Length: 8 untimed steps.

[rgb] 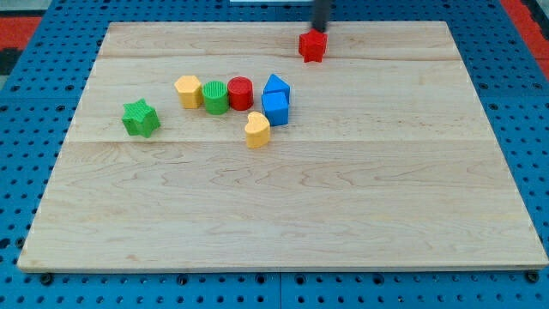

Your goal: Push the red star into the blue triangle

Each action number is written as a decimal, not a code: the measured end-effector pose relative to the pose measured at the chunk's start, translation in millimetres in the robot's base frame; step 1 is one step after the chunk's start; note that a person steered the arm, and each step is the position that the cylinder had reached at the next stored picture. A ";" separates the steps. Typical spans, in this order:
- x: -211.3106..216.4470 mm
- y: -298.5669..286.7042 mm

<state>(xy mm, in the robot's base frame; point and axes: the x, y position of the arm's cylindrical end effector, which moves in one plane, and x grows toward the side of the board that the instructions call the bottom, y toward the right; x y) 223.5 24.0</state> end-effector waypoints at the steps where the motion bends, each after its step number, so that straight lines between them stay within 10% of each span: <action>1: 45.4 -15.5; 2: -17.0 0.6; 4: 46.9 68.4; 5: 56.4 -8.5; 6: 24.7 63.0; 8: 10.6 -62.2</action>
<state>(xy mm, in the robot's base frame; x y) 234.1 -38.1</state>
